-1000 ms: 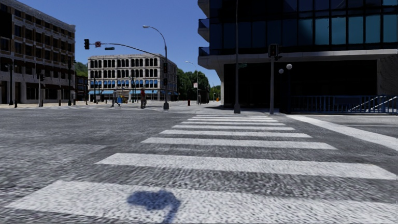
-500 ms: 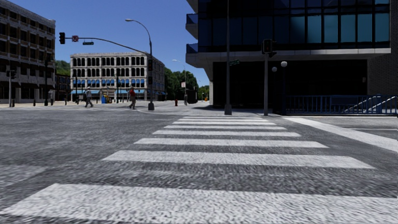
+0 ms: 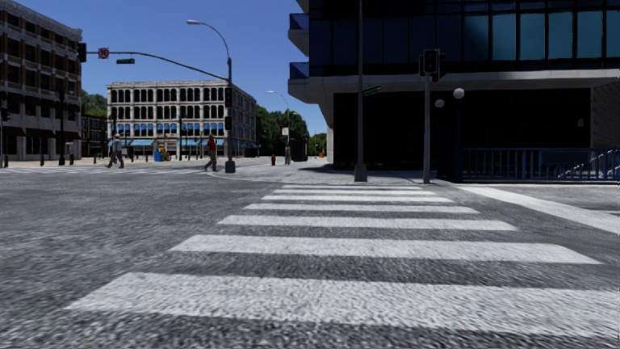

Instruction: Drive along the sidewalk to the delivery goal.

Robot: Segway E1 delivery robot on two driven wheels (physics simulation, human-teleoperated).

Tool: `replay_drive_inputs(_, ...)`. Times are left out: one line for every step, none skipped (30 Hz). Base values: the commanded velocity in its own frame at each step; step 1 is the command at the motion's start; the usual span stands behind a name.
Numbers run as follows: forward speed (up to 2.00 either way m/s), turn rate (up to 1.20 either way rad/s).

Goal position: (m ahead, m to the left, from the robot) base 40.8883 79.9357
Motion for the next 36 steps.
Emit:
replay_drive_inputs(2.00, 0.00)
replay_drive_inputs(2.00, -0.13)
replay_drive_inputs(2.00, -0.21)
replay_drive_inputs(2.00, -0.24)
replay_drive_inputs(2.00, -0.24)
replay_drive_inputs(2.00, -0.24)
replay_drive_inputs(2.00, -0.25)
replay_drive_inputs(2.00, -0.25)
replay_drive_inputs(2.00, -0.18)
replay_drive_inputs(2.00, -0.18)
replay_drive_inputs(2.00, -0.04)
replay_drive_inputs(2.00, 0.00)
replay_drive_inputs(2.00, 0.00)
replay_drive_inputs(2.00, 0.00)
replay_drive_inputs(2.00, 0.00)
replay_drive_inputs(2.00, 0.00)
replay_drive_inputs(2.00, 0.00)
replay_drive_inputs(2.00, 0.00)
replay_drive_inputs(2.00, 0.00)
replay_drive_inputs(2.00, 0.00)
replay_drive_inputs(2.00, 0.00)
replay_drive_inputs(2.00, 0.00)
replay_drive_inputs(2.00, 0.00)
replay_drive_inputs(2.00, 0.00)
replay_drive_inputs(2.00, 0.00)
replay_drive_inputs(2.00, 0.00)
replay_drive_inputs(2.00, 0.00)
replay_drive_inputs(2.00, 0.00)
replay_drive_inputs(2.00, -0.06)
replay_drive_inputs(2.00, -0.19)
replay_drive_inputs(2.00, -0.19)
replay_drive_inputs(2.00, -0.25)
replay_drive_inputs(2.00, -0.27)
replay_drive_inputs(2.00, -0.27)
replay_drive_inputs(2.00, -0.27)
replay_drive_inputs(2.00, -0.28)
